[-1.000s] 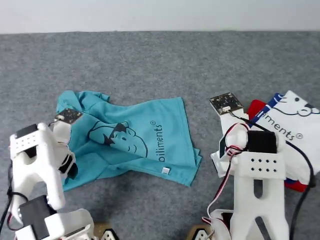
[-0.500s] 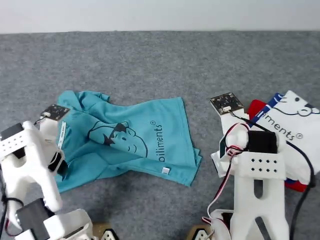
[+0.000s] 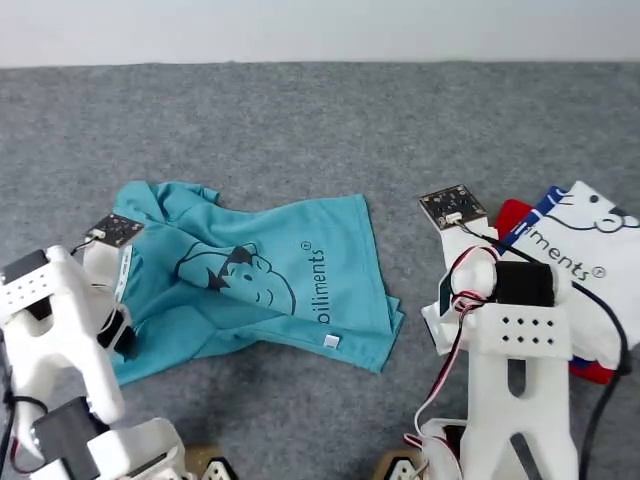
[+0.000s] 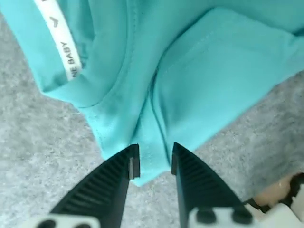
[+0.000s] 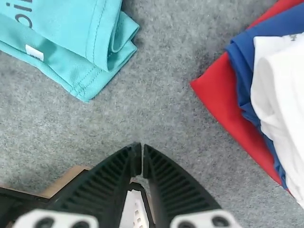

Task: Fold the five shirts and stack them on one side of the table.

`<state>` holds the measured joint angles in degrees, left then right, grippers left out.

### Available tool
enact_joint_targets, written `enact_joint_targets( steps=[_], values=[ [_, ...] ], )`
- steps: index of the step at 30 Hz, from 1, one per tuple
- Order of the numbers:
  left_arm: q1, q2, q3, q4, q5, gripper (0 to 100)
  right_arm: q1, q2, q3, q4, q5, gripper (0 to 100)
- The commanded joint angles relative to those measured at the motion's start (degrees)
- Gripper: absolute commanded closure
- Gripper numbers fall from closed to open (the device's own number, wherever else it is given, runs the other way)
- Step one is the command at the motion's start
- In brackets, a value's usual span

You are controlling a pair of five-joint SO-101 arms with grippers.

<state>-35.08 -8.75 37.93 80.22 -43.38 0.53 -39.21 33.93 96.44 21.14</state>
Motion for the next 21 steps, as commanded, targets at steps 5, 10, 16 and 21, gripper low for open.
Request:
enact_joint_targets(
  steps=[5, 10, 16, 21],
  values=[
    [-0.35, -1.76, 3.47, -3.87, -0.62, 81, -0.4, -0.75, -0.44, -0.04, -0.35, 98.7],
    [-0.35, -1.76, 4.0, -3.96, -0.62, 81, -0.4, -0.75, -0.44, -0.04, -0.35, 98.8],
    [-1.14, -1.76, 4.09, -7.65, -0.53, 81, -0.4, -0.75, -0.35, -0.04, -0.35, 98.8],
    [-1.32, -1.76, 4.09, -7.91, -0.53, 81, -0.4, -0.75, -0.35, -0.04, -0.35, 98.9]
  ],
)
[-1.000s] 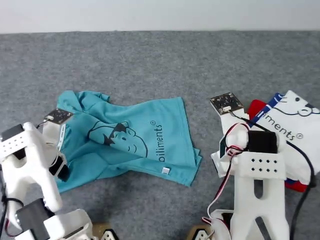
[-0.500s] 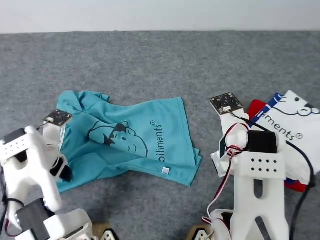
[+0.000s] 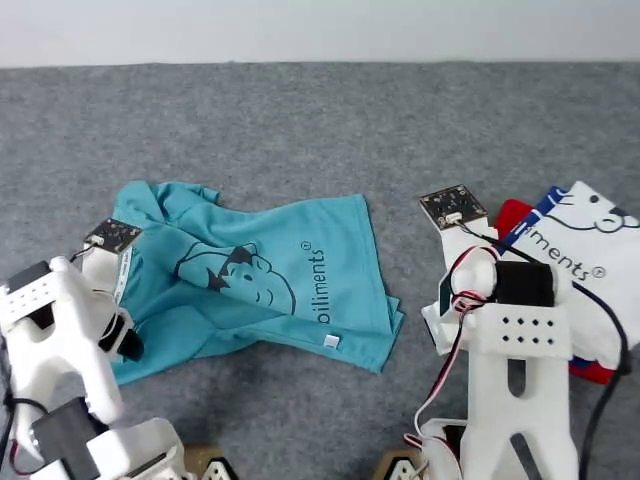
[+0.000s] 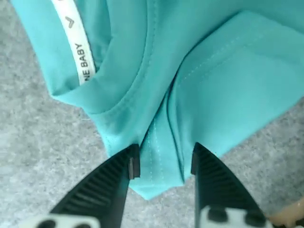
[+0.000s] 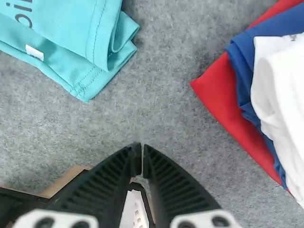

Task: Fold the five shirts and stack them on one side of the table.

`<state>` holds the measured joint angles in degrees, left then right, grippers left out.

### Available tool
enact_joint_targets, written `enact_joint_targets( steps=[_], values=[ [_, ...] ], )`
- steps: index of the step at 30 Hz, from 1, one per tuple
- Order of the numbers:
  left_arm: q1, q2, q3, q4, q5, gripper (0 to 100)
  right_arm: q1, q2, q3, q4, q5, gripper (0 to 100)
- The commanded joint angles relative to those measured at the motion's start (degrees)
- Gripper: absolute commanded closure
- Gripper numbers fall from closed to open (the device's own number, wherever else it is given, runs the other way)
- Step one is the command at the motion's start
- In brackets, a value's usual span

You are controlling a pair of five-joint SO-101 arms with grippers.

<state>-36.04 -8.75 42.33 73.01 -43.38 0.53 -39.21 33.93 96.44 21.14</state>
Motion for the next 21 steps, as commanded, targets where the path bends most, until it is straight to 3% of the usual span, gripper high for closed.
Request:
enact_joint_targets(
  steps=[1, 7, 21],
  values=[
    [-0.35, -1.76, -0.31, -0.7, -0.53, 81, -0.4, -0.75, -0.35, -0.04, -0.35, 98.9],
    [-0.35, -1.76, -0.22, -0.7, -0.53, 82, -0.4, -0.75, -0.35, -0.04, -0.35, 98.9],
    [0.09, -1.76, 0.22, -0.44, -0.79, 93, -0.4, -0.75, -0.35, -0.04, -0.35, 98.9]
  ],
)
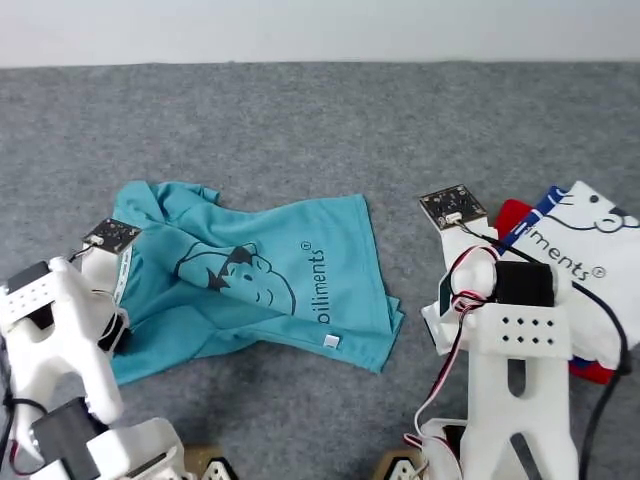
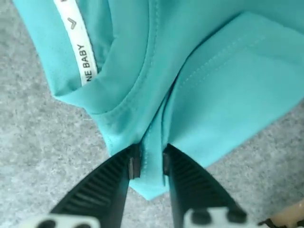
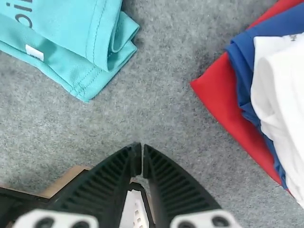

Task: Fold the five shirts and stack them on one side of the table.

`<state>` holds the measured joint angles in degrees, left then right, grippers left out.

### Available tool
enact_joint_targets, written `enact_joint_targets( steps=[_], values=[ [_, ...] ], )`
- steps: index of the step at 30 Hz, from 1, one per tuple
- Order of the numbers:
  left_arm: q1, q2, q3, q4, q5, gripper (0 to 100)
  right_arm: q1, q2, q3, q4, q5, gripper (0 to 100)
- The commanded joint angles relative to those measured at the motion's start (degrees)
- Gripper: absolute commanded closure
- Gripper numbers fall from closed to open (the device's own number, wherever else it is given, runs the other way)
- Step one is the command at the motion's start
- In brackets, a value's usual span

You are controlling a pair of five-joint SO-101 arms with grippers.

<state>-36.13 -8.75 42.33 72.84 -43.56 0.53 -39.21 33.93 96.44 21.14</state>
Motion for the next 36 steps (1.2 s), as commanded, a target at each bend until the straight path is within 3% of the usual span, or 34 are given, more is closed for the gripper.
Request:
enact_joint_targets(
  steps=[1, 15, 25, 30, 36],
  values=[
    [0.18, -1.76, 0.75, -0.26, -0.62, 94, -0.4, -0.75, -0.35, -0.04, -0.35, 98.9],
    [1.23, -2.29, 3.21, -0.44, -1.67, 99, -0.48, -0.75, -0.35, -0.04, -0.44, 98.9],
    [-4.22, -2.46, -14.29, 10.73, -0.09, 99, -1.01, -0.66, -0.44, -1.54, -0.09, 98.9],
    [-8.09, -2.46, -20.26, 10.9, 3.25, 99, -8.84, -0.04, -0.44, -5.32, 0.0, 99.0],
    [-7.65, -2.46, -20.7, 10.46, 9.76, 99, -20.26, 11.3, -0.79, -10.24, 0.0, 97.1]
  ],
)
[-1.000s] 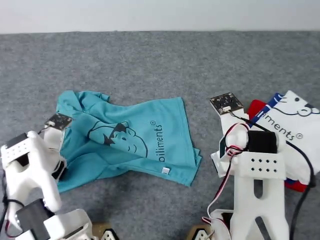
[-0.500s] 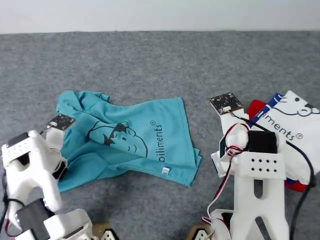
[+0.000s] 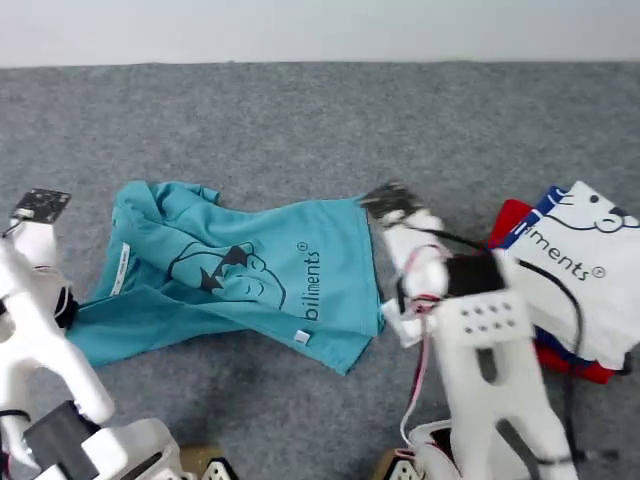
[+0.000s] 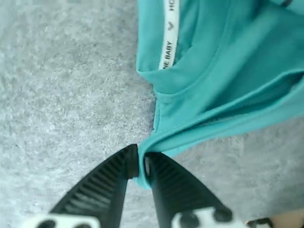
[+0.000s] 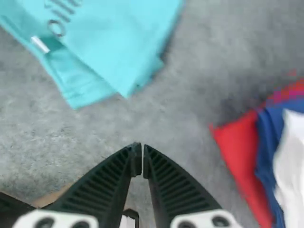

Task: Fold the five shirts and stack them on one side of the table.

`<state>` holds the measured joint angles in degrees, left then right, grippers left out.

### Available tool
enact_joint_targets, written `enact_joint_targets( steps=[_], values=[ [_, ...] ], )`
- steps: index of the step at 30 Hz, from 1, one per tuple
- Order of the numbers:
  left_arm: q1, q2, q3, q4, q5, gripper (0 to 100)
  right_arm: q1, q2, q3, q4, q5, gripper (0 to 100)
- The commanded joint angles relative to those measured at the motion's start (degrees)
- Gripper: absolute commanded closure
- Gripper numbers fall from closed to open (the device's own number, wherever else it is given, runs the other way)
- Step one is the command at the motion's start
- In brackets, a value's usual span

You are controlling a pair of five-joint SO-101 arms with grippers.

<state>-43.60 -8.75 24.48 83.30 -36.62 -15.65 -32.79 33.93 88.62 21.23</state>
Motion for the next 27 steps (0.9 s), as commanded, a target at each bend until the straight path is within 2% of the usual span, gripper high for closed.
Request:
enact_joint_targets(
  steps=[1, 6, 16, 21, 27],
  values=[
    [0.26, -2.46, -2.86, -0.09, 3.34, 99, -5.67, 7.25, -0.88, -3.3, -0.09, 95.3],
    [2.73, -2.46, -2.77, -1.67, 6.24, 99, -13.93, 16.92, -2.37, -6.37, -0.09, 82.9],
    [6.42, -2.46, -2.86, -2.81, 9.67, 99, -27.12, 27.74, -8.97, -5.41, -0.35, 81.9],
    [6.51, -2.37, -2.77, -2.81, 10.64, 99, -29.93, 31.6, -8.79, -6.99, -0.62, 81.9],
    [6.51, -2.37, -2.77, -2.64, 10.64, 99, -28.88, 39.08, -8.62, -12.18, -0.62, 82.0]
  ],
)
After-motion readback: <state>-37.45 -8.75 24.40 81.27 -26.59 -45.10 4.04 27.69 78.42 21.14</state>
